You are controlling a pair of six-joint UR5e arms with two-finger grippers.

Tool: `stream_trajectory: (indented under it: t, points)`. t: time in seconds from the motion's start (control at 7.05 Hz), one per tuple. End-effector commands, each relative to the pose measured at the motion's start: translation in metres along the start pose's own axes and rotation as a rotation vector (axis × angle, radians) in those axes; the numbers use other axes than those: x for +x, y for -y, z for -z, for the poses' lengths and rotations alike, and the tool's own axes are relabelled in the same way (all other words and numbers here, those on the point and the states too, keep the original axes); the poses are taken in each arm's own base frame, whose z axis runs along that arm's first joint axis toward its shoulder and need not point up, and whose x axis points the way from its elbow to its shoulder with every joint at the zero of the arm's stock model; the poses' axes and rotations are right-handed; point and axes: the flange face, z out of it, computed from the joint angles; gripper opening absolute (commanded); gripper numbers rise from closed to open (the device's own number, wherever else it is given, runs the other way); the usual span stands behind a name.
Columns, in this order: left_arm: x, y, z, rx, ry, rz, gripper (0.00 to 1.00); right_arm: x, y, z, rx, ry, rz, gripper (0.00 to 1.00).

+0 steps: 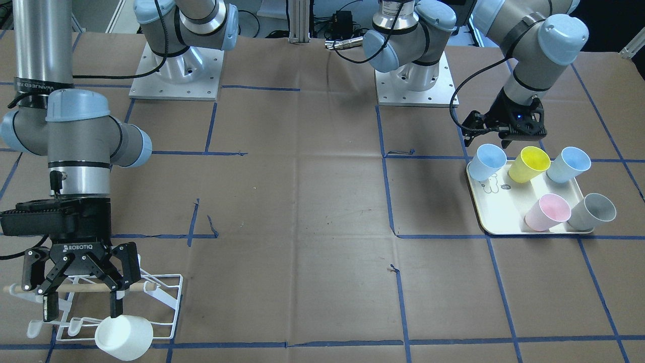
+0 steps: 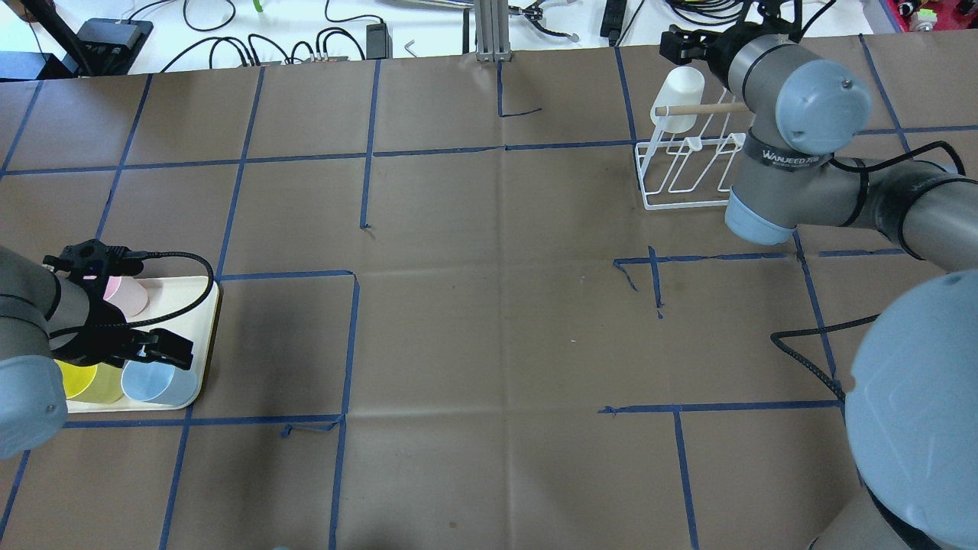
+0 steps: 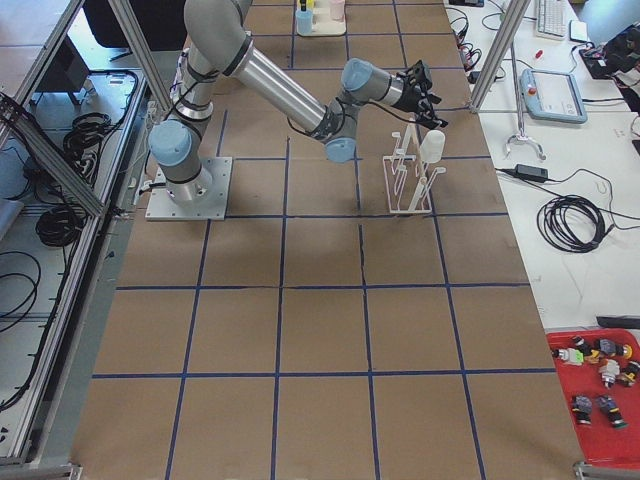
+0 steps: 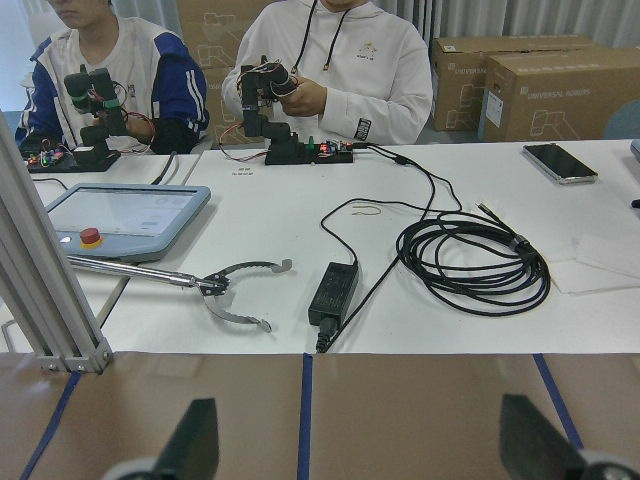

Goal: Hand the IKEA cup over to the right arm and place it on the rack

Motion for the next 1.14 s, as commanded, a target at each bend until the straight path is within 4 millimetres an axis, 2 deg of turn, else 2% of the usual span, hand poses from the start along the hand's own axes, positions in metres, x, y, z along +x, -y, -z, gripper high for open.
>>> stream_trajectory:
  t: [0.0, 0.14, 0.43, 0.57, 0.71, 0.85, 0.99]
  points:
    - [0.003, -0.002, -0.04, 0.026, 0.009, 0.0, 0.97, -0.023, 0.037, 0.045, 0.081, 0.022, 0.015, 1.0]
    - [-0.001, 0.0, -0.048, 0.016, 0.007, 0.003, 0.97, -0.03, 0.041, 0.069, 0.064, 0.033, 0.005, 1.0]
    - [-0.002, 0.0, -0.048, 0.008, 0.016, 0.006, 0.97, -0.042, 0.056, 0.123, 0.064, 0.053, -0.194, 1.0]
    - [-0.004, 0.001, -0.044, 0.011, 0.02, 0.009, 0.86, -0.061, 0.043, 0.145, 0.049, 0.083, -0.247, 1.0]
    - [-0.004, 0.001, -0.044, 0.009, 0.02, 0.011, 0.63, -0.077, 0.028, 0.166, 0.041, 0.113, -0.31, 1.0]
    - [-0.004, 0.0, -0.045, -0.005, 0.01, 0.021, 0.26, -0.085, 0.02, 0.181, 0.027, 0.127, -0.432, 1.0]
    - [-0.002, -0.002, -0.048, -0.03, -0.01, 0.03, 0.07, -0.095, 0.011, 0.196, 0.014, 0.149, -0.562, 1.0]
